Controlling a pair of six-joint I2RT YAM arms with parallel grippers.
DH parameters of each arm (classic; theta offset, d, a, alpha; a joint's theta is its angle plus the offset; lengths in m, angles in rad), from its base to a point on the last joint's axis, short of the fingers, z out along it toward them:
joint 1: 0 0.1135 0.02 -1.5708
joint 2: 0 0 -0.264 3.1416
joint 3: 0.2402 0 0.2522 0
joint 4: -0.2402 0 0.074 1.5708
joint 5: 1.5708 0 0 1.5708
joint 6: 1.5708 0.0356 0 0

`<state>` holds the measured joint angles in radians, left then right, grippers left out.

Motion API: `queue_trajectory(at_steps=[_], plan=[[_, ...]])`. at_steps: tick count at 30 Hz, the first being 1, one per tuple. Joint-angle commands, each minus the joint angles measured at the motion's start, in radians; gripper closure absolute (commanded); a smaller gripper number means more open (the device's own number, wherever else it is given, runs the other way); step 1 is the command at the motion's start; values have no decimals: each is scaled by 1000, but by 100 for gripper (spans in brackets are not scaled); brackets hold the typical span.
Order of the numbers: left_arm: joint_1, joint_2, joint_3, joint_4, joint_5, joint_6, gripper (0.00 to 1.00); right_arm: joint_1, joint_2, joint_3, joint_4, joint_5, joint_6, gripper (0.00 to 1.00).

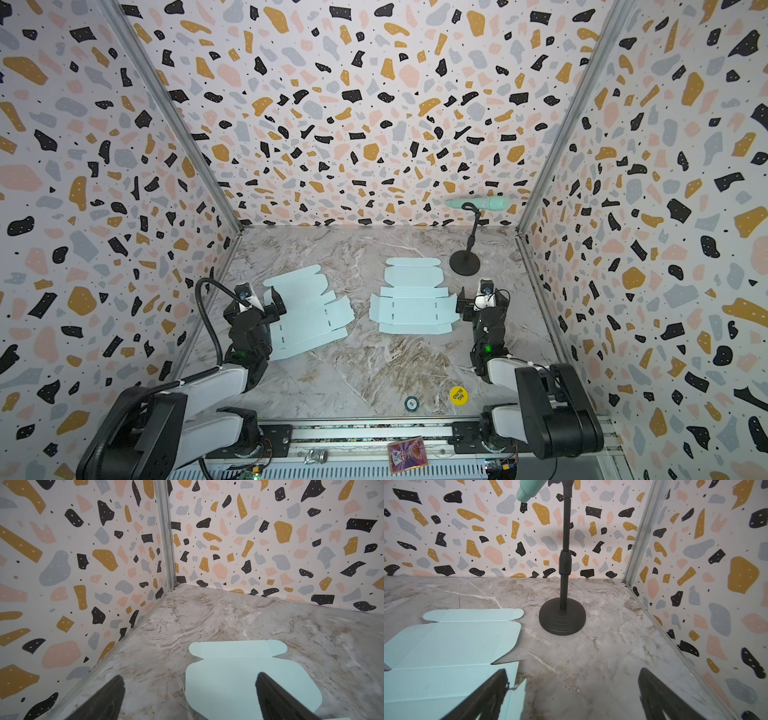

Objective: Fold the paper box
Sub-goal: 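Reach both grippers forward toward the two mint-green box blanks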

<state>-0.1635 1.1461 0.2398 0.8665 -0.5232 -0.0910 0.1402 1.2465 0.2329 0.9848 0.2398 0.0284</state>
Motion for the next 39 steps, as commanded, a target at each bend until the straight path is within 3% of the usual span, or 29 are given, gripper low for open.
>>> queue_trajectory(at_steps=[1, 3, 6, 11, 14, 18, 21, 28, 39], plan=[[5, -74, 85, -226, 68, -75, 0, 38, -111, 78, -240, 70, 63, 1], [4, -106, 137, -330, 146, -121, 0, 85, -154, 132, -396, 128, 132, 1], [-10, -130, 200, -447, 293, -230, 0, 153, -156, 290, -754, 187, 343, 1], [-27, -50, 347, -712, 453, -436, 0, 326, -106, 444, -1013, 96, 457, 1], [-45, 28, 415, -792, 584, -420, 0, 438, -59, 515, -1057, -20, 472, 1], [-54, 90, 456, -897, 536, -384, 0, 575, 27, 586, -1105, -93, 520, 1], [-61, 144, 440, -881, 562, -385, 0, 640, 88, 589, -1062, -146, 539, 1], [-121, 225, 365, -802, 529, -429, 0, 651, 169, 587, -994, -227, 517, 1], [-203, 295, 276, -723, 494, -484, 0, 616, 122, 577, -985, -235, 488, 1]])
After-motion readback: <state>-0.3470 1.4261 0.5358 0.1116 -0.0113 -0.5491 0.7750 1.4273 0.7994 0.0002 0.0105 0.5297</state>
